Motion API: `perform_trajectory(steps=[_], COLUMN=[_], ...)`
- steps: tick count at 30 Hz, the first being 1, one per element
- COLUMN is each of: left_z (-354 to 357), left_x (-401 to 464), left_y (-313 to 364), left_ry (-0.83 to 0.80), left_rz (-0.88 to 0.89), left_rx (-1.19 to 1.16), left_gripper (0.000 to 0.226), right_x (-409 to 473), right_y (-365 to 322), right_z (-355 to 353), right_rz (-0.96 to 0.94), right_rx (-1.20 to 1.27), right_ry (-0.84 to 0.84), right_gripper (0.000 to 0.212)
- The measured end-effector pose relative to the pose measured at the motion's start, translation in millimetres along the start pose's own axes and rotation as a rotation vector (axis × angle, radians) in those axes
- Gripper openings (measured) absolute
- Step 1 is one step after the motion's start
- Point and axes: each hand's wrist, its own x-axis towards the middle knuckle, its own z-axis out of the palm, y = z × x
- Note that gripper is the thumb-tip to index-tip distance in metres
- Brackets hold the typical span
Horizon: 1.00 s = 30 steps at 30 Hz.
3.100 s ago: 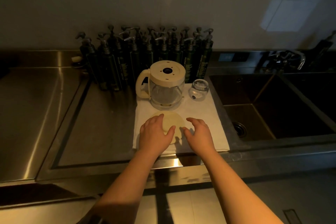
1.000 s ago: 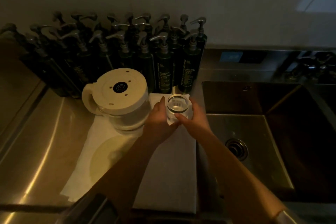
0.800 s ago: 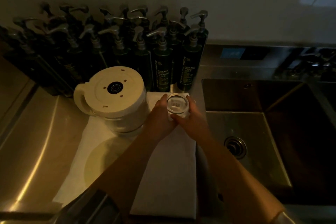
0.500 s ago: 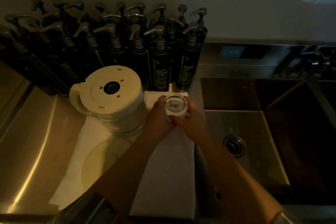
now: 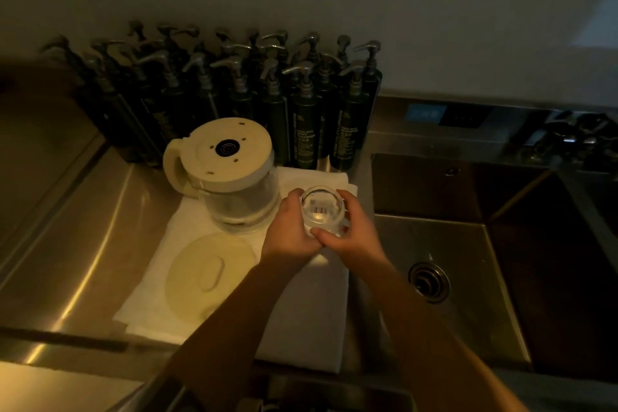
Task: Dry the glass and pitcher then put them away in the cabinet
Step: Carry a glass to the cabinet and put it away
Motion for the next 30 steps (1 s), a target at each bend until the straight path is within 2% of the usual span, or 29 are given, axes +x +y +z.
perform_trajectory(steps=[4,6,12,16,19,22,24,25,28,30], left_z=[-13.2,-19.6,-39.2,-65.8,-94.4,-128.0,-150.8,-161.6,-191.4,-209.7], left_x=[-24.8,-35.7,-65.5,-89.4,-113.9,-144.4,-166.5,-177.8,-212.7,-236.0], left_y=[7.4,11.4,11.4,3.8,-6.1,-17.8,-26.7,-31.4,-47.6,-58.8], left_ry=[0.01,0.017,0.052,0.114,0.186,0.261,0.312,0.335,0.393,0.423], left_rz=[0.059,0.101,0.128,0.13,0.131,0.117,0.098,0.085,0.065,0.048], left_rx=[0.039,0.043,0.021,0.0,-0.03,-0.034,-0.041,-0.046,-0.034,-0.009], left_gripper=[0.096,0.104,0.097,0.092,0.09,0.091,0.09,0.09,0.088,0.088], right_x=[-22.8,-33.1,-58.9,-80.7,-102.9,-124.4,-141.8,-151.8,-180.7,-197.4], right_y=[-10.3,-15.0,-35.3,-54.4,-76.4,-91.2,-102.5,-110.2,-135.8,-149.7], right_z=[0.3,-0.5,5.6,23.5,44.3,80.8,108.5,121.6,156.3,176.2], right_rz=[-0.044,-0.076,-0.188,-0.19,-0.1,0.162,0.296,0.333,0.361,0.344], right_rx=[0.007,0.019,-0.007,0.086,0.224,0.286,0.389,0.472,0.681,0.721], right_ry=[-0.016,-0.041,-0.09,-0.099,0.002,0.049,-0.084,-0.176,-0.382,-0.466], right_gripper=[0.082,0.083,0.071,0.06,0.054,0.067,0.078,0.077,0.068,0.067])
